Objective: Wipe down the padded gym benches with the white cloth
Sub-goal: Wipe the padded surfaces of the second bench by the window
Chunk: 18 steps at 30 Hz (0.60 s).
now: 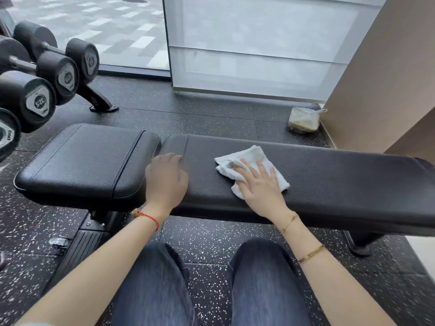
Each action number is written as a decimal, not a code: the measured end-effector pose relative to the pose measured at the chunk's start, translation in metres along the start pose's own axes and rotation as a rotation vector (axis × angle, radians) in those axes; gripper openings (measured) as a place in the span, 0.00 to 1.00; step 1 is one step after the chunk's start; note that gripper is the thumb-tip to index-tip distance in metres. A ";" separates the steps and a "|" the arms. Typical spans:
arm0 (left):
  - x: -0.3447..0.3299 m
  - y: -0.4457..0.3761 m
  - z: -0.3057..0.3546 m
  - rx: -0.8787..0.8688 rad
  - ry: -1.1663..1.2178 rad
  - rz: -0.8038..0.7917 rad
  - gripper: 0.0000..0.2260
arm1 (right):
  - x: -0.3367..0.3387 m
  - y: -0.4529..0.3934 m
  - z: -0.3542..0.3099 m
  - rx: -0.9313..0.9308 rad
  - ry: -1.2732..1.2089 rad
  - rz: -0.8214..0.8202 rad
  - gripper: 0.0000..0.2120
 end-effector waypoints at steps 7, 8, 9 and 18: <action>-0.004 0.002 0.012 0.010 -0.028 -0.001 0.18 | 0.014 0.006 0.044 -0.300 0.034 0.052 0.25; -0.004 0.002 0.018 0.006 -0.008 0.003 0.18 | 0.011 0.011 0.034 -0.229 0.017 0.050 0.25; -0.005 0.001 0.026 0.004 0.024 0.004 0.18 | 0.008 0.017 0.026 -0.158 0.008 0.044 0.24; -0.039 0.002 0.094 -0.097 0.090 -0.115 0.18 | 0.029 0.039 0.130 -0.436 0.030 0.058 0.24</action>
Point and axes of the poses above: each hand's wrist, its own y-axis away from the middle knuckle, its own x-axis out of the back of the hand, z = x × y, the point moved 5 cm from there along -y, towards the middle knuckle, and after that the axes turned 4 degrees about y, right-handed, at the moved point
